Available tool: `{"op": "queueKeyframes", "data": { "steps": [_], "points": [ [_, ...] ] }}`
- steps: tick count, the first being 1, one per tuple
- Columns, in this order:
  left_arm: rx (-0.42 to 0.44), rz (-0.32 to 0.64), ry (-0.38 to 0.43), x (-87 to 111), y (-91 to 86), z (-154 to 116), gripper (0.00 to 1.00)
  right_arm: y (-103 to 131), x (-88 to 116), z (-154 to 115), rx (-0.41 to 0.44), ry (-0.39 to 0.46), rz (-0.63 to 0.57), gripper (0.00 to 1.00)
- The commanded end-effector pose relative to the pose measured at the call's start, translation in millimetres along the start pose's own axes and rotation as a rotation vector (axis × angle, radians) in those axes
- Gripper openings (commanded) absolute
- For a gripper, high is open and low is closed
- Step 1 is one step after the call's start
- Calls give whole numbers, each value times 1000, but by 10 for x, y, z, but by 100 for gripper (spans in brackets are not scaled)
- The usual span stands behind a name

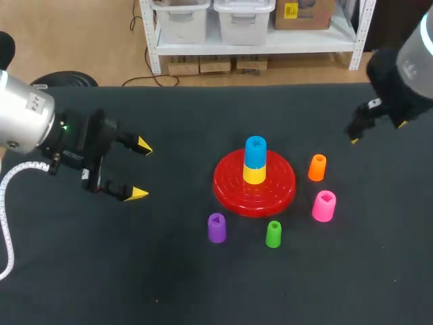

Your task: Pick up and stack the cylinders on the red base in this order: pink,purple,orange,green

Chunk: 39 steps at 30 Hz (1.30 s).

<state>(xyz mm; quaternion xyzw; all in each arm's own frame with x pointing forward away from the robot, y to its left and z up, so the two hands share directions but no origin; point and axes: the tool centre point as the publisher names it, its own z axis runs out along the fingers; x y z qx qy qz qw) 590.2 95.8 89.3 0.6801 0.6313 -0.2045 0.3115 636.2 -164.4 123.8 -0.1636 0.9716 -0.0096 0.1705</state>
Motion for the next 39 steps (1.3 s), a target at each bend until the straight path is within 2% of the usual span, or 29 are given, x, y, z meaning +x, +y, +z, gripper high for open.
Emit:
{"op": "queueKeyframes", "data": {
  "steps": [1,15,23,31,39],
  "points": [
    [1,2,-2,11,7,4,100,131,29,93,82,27,0,100],
    [1,2,-2,11,7,4,100,254,301,216,-27,91,65,100],
    [1,2,-2,11,7,4,100,553,494,267,-60,164,-29,100],
    [1,2,-2,11,7,4,100,772,623,268,-114,180,-69,100],
    [1,2,-2,11,7,4,100,863,640,443,-140,212,-98,100]
  ]
}}
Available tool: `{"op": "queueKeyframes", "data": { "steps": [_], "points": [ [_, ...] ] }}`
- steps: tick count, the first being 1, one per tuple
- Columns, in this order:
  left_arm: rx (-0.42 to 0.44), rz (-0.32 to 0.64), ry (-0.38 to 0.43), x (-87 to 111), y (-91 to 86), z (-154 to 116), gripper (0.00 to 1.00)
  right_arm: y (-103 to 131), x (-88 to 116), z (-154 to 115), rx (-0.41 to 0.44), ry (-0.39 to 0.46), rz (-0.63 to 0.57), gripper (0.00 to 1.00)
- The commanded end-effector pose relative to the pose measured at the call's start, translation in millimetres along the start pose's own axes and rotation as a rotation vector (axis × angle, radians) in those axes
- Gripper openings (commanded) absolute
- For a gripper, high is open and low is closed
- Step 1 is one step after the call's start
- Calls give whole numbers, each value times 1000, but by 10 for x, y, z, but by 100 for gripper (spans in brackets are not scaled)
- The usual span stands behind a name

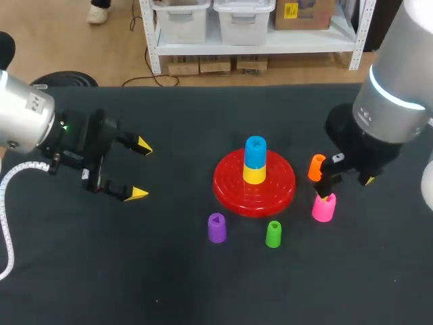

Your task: Pick up and stack the cylinders on the red base in this order: pink,purple,orange,green

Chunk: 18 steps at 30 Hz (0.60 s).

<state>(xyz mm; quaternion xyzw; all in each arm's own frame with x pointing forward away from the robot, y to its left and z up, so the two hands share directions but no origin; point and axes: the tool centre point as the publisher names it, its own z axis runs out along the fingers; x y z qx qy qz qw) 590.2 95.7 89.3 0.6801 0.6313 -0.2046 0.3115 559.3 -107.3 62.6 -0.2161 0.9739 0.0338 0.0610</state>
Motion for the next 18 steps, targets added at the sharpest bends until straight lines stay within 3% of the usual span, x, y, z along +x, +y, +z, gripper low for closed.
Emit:
{"op": "queueKeyframes", "data": {
  "steps": [1,18],
  "points": [
    [1,2,-2,11,7,4,100,28,-93,120,0,19,-16,100],
    [1,2,-2,11,7,4,100,131,-83,429,0,112,-61,100]
  ]
}}
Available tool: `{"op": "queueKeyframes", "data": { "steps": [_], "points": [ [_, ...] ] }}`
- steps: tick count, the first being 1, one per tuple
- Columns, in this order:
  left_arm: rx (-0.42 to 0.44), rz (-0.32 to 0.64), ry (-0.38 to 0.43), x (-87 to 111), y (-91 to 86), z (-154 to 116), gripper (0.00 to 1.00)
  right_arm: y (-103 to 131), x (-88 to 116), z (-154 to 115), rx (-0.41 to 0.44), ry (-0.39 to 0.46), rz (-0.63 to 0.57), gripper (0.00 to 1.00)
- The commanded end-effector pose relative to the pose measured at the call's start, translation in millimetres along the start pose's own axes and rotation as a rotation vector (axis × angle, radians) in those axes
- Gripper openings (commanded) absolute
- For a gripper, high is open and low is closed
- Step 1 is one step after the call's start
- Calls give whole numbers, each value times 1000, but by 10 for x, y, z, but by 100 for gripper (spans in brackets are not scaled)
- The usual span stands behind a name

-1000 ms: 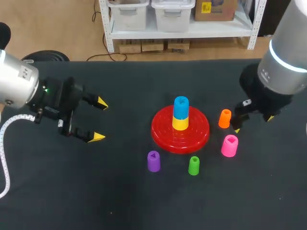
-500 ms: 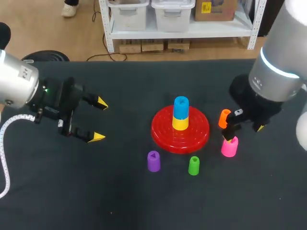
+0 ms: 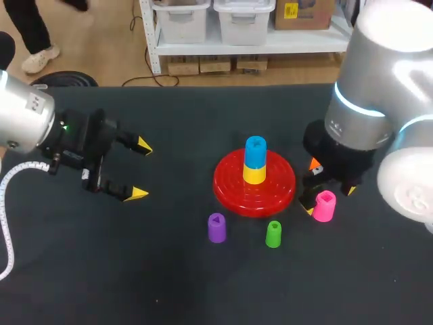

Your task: Pick up and stack the cylinders on the red base in this order: pink,purple,orange,green

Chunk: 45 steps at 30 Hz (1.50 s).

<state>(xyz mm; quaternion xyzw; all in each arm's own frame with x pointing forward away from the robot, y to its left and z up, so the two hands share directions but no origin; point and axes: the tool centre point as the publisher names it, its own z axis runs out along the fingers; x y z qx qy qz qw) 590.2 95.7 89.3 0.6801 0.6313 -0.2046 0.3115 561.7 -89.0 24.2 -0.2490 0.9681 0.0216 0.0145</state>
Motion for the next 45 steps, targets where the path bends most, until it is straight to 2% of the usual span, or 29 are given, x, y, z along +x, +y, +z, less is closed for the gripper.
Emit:
{"op": "queueKeyframes", "data": {
  "steps": [1,23,24,25,27,45],
  "points": [
    [1,2,-2,11,7,4,100,-16,-35,30,3,17,6,100],
    [1,2,-2,11,7,4,100,-62,6,112,17,33,31,100],
    [1,2,-2,11,7,4,100,-63,8,113,17,33,31,98],
    [1,2,-2,11,7,4,100,-65,9,118,17,34,33,45],
    [1,2,-2,11,7,4,100,-62,11,124,19,36,34,0],
    [1,2,-2,11,7,4,100,-58,22,159,14,50,34,0]
  ]
}}
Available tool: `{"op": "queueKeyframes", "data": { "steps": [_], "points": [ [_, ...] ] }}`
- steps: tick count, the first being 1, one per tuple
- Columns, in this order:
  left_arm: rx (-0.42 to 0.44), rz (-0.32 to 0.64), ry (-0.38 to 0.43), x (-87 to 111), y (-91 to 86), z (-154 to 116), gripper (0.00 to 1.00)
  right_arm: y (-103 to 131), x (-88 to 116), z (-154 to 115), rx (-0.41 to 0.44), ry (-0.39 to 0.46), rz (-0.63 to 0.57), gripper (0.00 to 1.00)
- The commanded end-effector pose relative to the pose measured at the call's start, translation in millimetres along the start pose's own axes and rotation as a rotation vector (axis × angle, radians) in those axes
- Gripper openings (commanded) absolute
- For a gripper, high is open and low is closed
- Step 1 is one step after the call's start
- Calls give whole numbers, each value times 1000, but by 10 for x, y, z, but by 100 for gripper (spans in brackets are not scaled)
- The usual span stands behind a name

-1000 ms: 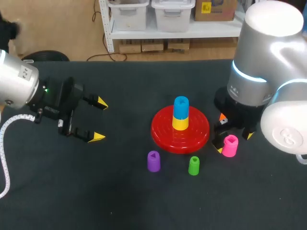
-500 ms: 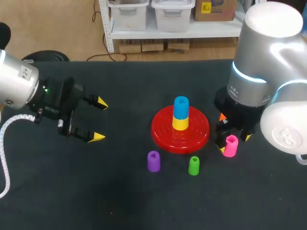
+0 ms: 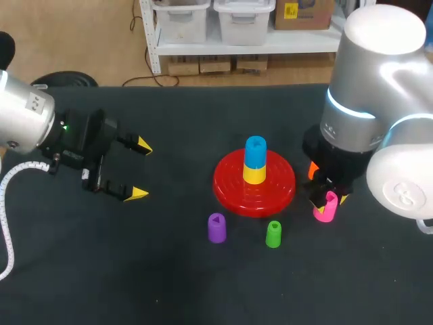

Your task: Pick up and stack the cylinders on the red base in this order: pink,purple,orange,green

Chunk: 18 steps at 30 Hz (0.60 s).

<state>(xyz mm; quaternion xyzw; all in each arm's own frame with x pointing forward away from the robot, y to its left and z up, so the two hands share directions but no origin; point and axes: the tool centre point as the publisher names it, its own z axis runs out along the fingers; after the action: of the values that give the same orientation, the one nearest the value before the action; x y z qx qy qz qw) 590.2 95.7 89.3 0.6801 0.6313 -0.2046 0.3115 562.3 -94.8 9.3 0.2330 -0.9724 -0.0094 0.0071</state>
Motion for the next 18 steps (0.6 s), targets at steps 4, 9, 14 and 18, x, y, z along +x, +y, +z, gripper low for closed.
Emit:
{"op": "queueKeyframes", "data": {
  "steps": [4,9,14,18],
  "points": [
    [1,2,-2,12,7,4,100,-28,-9,-117,15,-15,-3,0],
    [1,2,-2,12,7,4,100,-115,-41,-509,73,-76,-18,0],
    [1,2,-2,12,7,4,100,-180,-171,-919,77,-141,-63,0],
    [1,2,-2,12,7,4,100,-176,-331,-1182,57,-169,-138,0]
  ]
}}
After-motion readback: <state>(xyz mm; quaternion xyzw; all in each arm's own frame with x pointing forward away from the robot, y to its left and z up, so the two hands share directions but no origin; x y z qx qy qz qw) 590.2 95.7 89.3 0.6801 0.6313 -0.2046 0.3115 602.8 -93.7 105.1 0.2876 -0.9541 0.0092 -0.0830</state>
